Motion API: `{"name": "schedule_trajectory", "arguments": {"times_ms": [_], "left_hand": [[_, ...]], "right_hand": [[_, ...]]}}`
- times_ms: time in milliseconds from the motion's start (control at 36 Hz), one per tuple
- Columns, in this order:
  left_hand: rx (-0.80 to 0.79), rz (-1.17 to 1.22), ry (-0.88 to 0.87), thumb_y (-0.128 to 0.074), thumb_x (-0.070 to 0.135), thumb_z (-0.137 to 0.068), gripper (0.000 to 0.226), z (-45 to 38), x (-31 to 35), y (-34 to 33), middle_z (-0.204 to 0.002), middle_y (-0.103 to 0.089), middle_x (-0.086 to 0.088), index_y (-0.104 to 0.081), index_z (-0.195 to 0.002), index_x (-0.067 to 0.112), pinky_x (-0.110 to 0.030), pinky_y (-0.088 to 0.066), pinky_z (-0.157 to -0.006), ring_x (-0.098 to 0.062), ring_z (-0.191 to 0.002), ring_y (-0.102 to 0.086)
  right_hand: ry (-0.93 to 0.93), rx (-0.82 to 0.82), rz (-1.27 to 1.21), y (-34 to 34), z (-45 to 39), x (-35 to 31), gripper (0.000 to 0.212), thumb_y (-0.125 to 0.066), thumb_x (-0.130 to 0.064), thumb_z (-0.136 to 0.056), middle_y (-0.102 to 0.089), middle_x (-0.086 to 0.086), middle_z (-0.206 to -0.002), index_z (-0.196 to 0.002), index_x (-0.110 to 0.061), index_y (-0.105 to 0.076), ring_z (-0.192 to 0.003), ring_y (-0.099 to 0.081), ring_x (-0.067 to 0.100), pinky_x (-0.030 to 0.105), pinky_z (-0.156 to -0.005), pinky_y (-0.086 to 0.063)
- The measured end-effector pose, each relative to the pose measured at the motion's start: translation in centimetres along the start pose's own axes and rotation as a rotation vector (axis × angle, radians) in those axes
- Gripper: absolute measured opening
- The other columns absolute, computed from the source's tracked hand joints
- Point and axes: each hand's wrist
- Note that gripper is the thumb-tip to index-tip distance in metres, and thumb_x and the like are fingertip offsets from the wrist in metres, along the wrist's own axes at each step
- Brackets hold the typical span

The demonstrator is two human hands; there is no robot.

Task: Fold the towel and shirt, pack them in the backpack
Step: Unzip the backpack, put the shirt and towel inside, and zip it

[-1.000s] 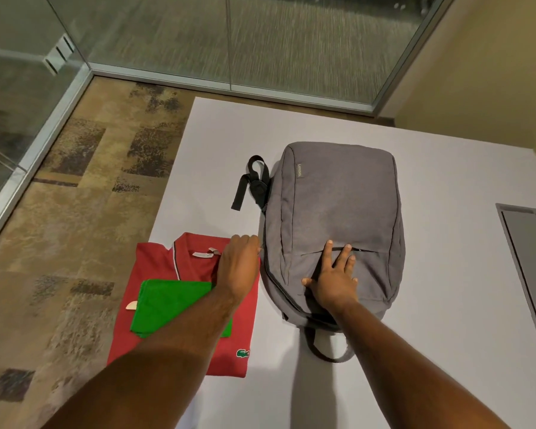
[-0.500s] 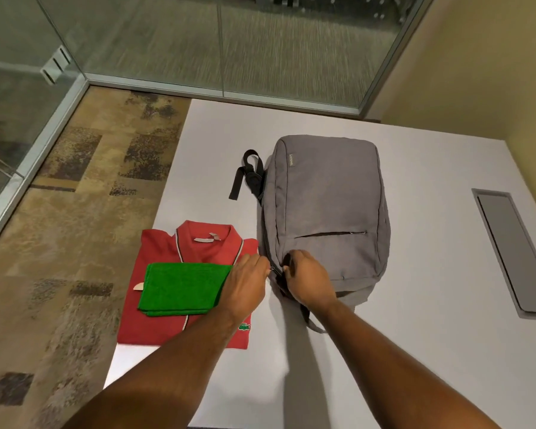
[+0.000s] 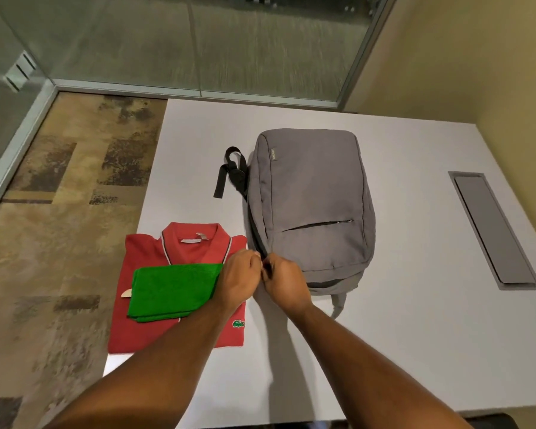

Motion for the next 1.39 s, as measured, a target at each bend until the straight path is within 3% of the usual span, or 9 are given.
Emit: {"name": "schedule_trajectory", "arguments": {"times_ms": [139,222,389,667,1000,1083,1167,1250,1389], "left_hand": [[0.008,0.13,0.18,-0.046,0.04,-0.106,0.034,-1.1,1.6,-0.4,-0.084,-0.063,-0.006,-0.056,-0.093,0.01,-0.04,-0.047,-0.07,-0.027,-0.081,-0.063],[0.013,0.139,0.19,-0.062,0.027,-0.1,0.018,-1.8,2.4,-0.5,-0.092,-0.064,-0.006,-0.055,-0.101,0.01,-0.033,-0.045,-0.072,-0.023,-0.083,-0.063],[0.021,0.075,0.21,-0.06,0.006,-0.093,0.022,-2.5,2.8,-0.7,-0.093,-0.059,-0.007,-0.045,-0.106,0.016,-0.045,-0.059,-0.073,-0.031,-0.083,-0.066],[0.069,-0.017,0.238,-0.06,-0.001,-0.094,0.021,-2.3,2.1,-1.0,-0.084,-0.056,-0.011,-0.045,-0.105,0.008,-0.034,-0.045,-0.058,-0.031,-0.081,-0.064],[0.085,-0.1,0.3,-0.058,-0.001,-0.092,0.028,-2.4,3.1,-1.5,-0.098,-0.062,-0.018,-0.045,-0.117,0.002,-0.041,-0.054,-0.068,-0.033,-0.086,-0.065],[0.205,-0.314,0.116,-0.06,0.001,-0.084,0.026,-2.1,3.8,-2.5,-0.106,-0.06,-0.017,-0.052,-0.108,0.004,-0.047,-0.054,-0.083,-0.035,-0.097,-0.06],[0.24,-0.382,-0.171,-0.059,-0.007,-0.074,0.03,-1.5,6.0,-4.4,-0.102,-0.057,-0.014,-0.061,-0.098,0.011,-0.047,-0.049,-0.079,-0.035,-0.096,-0.055],[0.072,-0.312,-0.351,-0.059,-0.004,-0.082,0.029,-1.0,8.9,-6.9,-0.109,-0.058,-0.01,-0.065,-0.104,0.013,-0.046,-0.048,-0.085,-0.031,-0.102,-0.053],[-0.416,-0.423,-0.38,-0.07,0.032,-0.093,0.026,-1.3,11.9,-10.9,-0.114,-0.057,-0.003,-0.059,-0.111,0.017,-0.039,-0.05,-0.088,-0.022,-0.102,-0.055]], "right_hand": [[-0.016,-0.006,-0.039,0.4,0.4,-0.4,0.018,-0.057,-0.022,-0.106,-0.069,0.002,-0.091,-0.11,-0.009,-0.068,-0.072,-0.056,0.011,0.009,-0.065,-0.038],[-0.026,0.006,-0.061,0.7,1.0,-0.6,0.019,-0.054,-0.023,-0.107,-0.07,0.004,-0.097,-0.116,-0.01,-0.065,-0.075,-0.056,0.01,0.016,-0.071,-0.044],[-0.184,0.06,0.005,1.1,1.9,-0.3,0.011,-0.054,-0.021,-0.106,-0.057,-0.002,-0.077,-0.1,-0.019,-0.045,-0.064,-0.057,0.017,0.033,-0.06,-0.049],[-0.349,0.167,0.13,3.9,5.1,4.8,0.007,-0.05,-0.016,-0.095,-0.06,0.002,-0.075,-0.1,-0.016,-0.045,-0.067,-0.057,0.03,0.039,-0.059,-0.045],[-0.504,0.222,0.234,8.3,6.2,11.8,0.017,-0.043,-0.015,-0.098,-0.068,0.004,-0.087,-0.108,-0.015,-0.057,-0.072,-0.053,0.028,0.035,-0.063,-0.039],[-0.482,0.218,0.159,8.4,6.1,12.1,0.019,-0.042,-0.012,-0.097,-0.065,0.003,-0.084,-0.106,-0.015,-0.058,-0.075,-0.054,0.029,0.035,-0.064,-0.038],[-0.435,0.236,0.106,8.2,6.0,12.5,0.018,-0.041,-0.014,-0.1,-0.063,0.002,-0.087,-0.104,-0.015,-0.058,-0.076,-0.056,0.029,0.037,-0.065,-0.042],[-0.384,0.261,0.075,8.0,6.1,12.9,0.014,-0.042,-0.016,-0.102,-0.054,0.002,-0.09,-0.101,-0.015,-0.056,-0.075,-0.056,0.026,0.036,-0.065,-0.045],[-0.328,0.301,0.018,8.5,6.4,13.6,0.011,-0.046,-0.017,-0.101,-0.041,-0.006,-0.086,-0.092,-0.016,-0.053,-0.07,-0.05,0.017,0.029,-0.06,-0.039]]}}
Point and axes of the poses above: each hand's wrist, its own z-axis away from the middle knuckle, its own y-axis out of the back of the hand, x = y × z
